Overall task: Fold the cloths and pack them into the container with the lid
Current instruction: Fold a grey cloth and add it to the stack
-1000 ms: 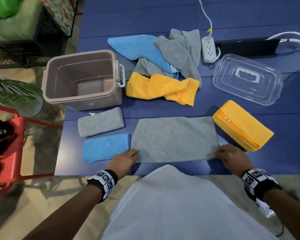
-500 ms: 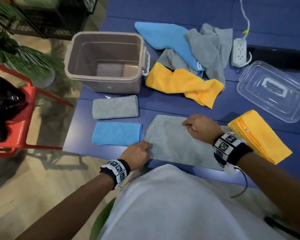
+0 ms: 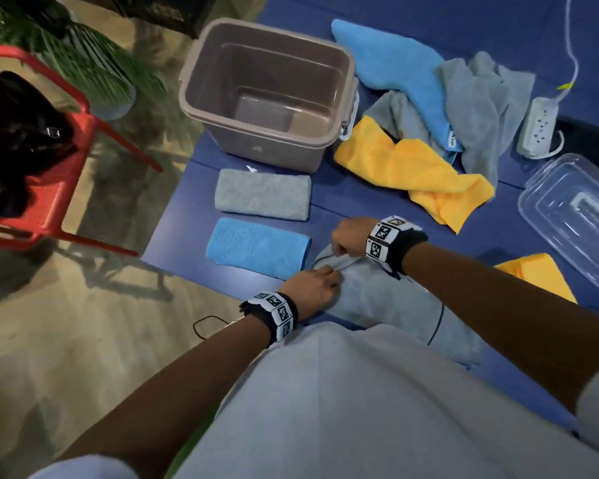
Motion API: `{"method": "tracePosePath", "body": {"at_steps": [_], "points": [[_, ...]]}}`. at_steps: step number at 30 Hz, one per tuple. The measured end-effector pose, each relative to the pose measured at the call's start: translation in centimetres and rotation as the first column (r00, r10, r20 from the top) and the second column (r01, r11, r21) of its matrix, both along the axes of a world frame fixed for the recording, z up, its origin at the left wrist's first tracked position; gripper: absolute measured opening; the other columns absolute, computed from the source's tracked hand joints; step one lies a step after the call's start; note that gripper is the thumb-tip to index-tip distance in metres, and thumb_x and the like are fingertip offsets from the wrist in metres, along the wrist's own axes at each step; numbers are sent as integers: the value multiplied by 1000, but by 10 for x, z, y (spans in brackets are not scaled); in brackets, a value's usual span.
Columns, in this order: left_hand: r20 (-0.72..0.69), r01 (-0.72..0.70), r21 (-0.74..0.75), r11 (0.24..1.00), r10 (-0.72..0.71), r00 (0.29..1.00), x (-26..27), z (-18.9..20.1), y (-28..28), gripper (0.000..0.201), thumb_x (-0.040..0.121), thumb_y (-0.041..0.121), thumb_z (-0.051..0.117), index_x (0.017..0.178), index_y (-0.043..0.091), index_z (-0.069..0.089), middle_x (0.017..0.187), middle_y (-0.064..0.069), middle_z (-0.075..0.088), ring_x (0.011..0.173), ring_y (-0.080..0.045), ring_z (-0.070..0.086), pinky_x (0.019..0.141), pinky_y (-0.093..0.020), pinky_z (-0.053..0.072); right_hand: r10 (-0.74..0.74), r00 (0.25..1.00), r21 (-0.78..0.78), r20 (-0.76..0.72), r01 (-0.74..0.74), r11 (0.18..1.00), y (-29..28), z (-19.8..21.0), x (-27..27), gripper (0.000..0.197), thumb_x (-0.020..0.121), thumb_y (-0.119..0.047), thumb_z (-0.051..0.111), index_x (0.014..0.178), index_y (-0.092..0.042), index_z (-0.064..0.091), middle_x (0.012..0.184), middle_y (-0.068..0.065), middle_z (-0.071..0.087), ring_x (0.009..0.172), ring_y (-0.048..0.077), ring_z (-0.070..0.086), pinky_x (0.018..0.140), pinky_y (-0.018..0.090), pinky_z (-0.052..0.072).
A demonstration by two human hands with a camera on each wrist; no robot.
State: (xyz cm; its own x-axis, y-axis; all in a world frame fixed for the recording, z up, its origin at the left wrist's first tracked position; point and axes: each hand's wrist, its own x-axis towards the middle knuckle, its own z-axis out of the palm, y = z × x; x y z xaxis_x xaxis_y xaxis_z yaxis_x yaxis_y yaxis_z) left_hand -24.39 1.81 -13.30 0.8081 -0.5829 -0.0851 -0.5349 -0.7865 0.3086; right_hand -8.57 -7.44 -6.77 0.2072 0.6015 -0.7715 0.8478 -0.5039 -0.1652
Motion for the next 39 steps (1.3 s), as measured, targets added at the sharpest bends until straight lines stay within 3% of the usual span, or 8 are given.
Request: {"method": "tracePosePath", "body": {"at_steps": [3,9,16,20,25,31,37,39], "points": [[42,46,34,998,-47,998,-1,1,2,4,79,10,65,79,8,68,97,-6,65,85,-28,60,39,-30,42,143,989,-26,-24,-143,989,-5,0,1,37,81,-4,57,56,-28,45,74,-2,40,82,23,44,65,28,32],[37,38,12,999,-38,999,1,-1,5,19,84,15,51,82,10,68,98,-4,64,87,-26,60,37,-28,40,446,866,-68,224,-443,894,-4,-6,-3,25,99,-15,45,116,-12,63,127,12,49,114,33,46,76,35,35],[36,56,77,995,-59,998,3,6,4,5,75,17,73,76,14,69,90,0,62,81,-22,58,38,-24,32,13,961,-12,275,-10,1000,1,0,-1,34,93,-19,51,64,-14,36,73,2,40,65,23,46,60,32,41],[24,34,58,998,-36,999,4,6,6,3,74,12,70,74,13,67,86,-1,61,82,-23,57,39,-24,29,237,925,-72,296,-226,971,4,-3,-7,15,79,-18,66,65,-14,63,80,5,57,75,25,52,60,31,31],[18,26,36,999,-27,999,5,5,6,4,72,9,70,75,11,68,87,-3,62,83,-25,58,37,-24,34,472,796,-4,378,-509,861,4,-16,-4,29,51,-19,84,41,-21,57,50,-3,50,51,18,50,50,24,34],[23,34,32,999,-35,999,5,6,6,8,71,12,75,75,13,70,93,-1,63,84,-24,58,37,-24,41,431,851,-28,300,-443,896,24,0,-8,9,85,-18,60,88,-14,68,92,4,64,88,24,56,71,32,32],[14,47,38,998,-47,999,7,8,6,4,71,11,73,74,12,70,100,-4,62,82,-24,58,37,-27,45,329,916,90,230,-356,930,38,-3,-2,20,95,-15,50,114,-10,45,69,5,47,64,25,48,63,36,39],[-6,33,40,999,-33,999,6,7,6,5,72,11,73,75,11,69,97,-4,60,82,-24,57,36,-28,45,449,866,76,222,-474,877,38,-4,1,19,97,-18,48,114,-12,50,84,9,58,78,28,55,73,39,48]]}}
